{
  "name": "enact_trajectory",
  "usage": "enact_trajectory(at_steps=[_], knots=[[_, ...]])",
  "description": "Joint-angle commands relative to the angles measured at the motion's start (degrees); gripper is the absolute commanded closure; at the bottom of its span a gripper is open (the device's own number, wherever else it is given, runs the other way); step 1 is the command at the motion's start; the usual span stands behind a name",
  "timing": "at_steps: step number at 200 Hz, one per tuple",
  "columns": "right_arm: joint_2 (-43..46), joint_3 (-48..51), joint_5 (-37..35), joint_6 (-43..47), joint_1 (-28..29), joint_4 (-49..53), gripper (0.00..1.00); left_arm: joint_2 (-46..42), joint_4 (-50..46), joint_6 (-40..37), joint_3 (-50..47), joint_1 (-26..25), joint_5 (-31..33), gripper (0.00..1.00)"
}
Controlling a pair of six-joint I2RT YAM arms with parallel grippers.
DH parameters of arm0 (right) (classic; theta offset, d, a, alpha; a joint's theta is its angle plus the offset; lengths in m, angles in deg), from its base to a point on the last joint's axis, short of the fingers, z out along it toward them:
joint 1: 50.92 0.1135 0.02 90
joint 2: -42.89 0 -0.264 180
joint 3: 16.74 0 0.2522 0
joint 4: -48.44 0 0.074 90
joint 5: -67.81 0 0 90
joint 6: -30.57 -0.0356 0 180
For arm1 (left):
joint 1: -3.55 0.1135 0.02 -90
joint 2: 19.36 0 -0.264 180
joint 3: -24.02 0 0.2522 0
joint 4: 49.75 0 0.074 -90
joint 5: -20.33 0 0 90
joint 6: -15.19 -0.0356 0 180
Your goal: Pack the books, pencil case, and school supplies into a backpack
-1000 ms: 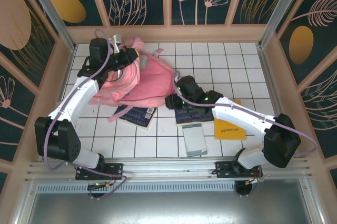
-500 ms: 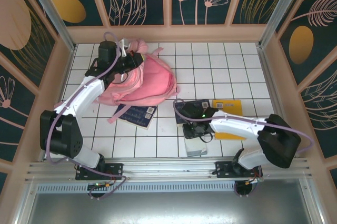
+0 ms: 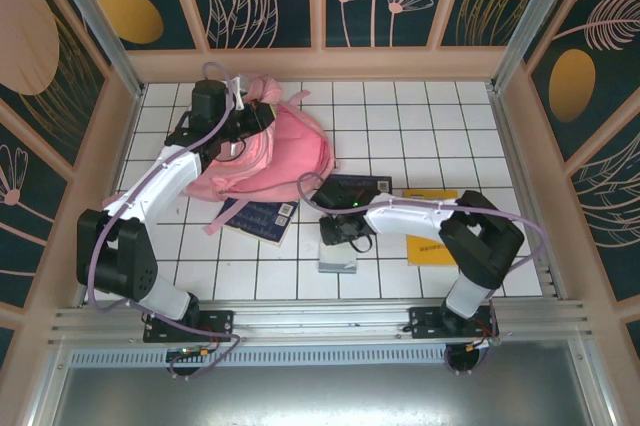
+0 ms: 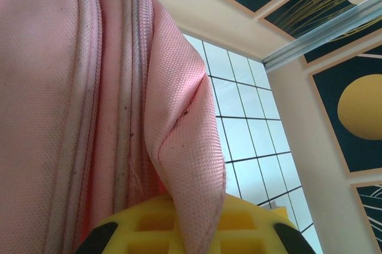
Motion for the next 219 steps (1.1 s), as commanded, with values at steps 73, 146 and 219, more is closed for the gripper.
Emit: enact_trajectory(at_steps=[73, 146, 219], knots=[[13.92, 5.83, 14.20, 4.25, 5.27, -3.12, 0.61, 1.99, -1.58, -2.22, 0.71, -0.12, 2.33, 0.87], [-2.62, -6.18, 12.06, 5.85, 12.16, -0.79, 0.64, 1.99, -1.39, -2.12, 0.61, -0.20, 1.84, 0.87], [1.33, 0.63, 7.13, 0.23, 15.35, 4.28, 0.67, 1.20, -0.87, -1.68, 0.36, -0.18, 1.28, 0.87]])
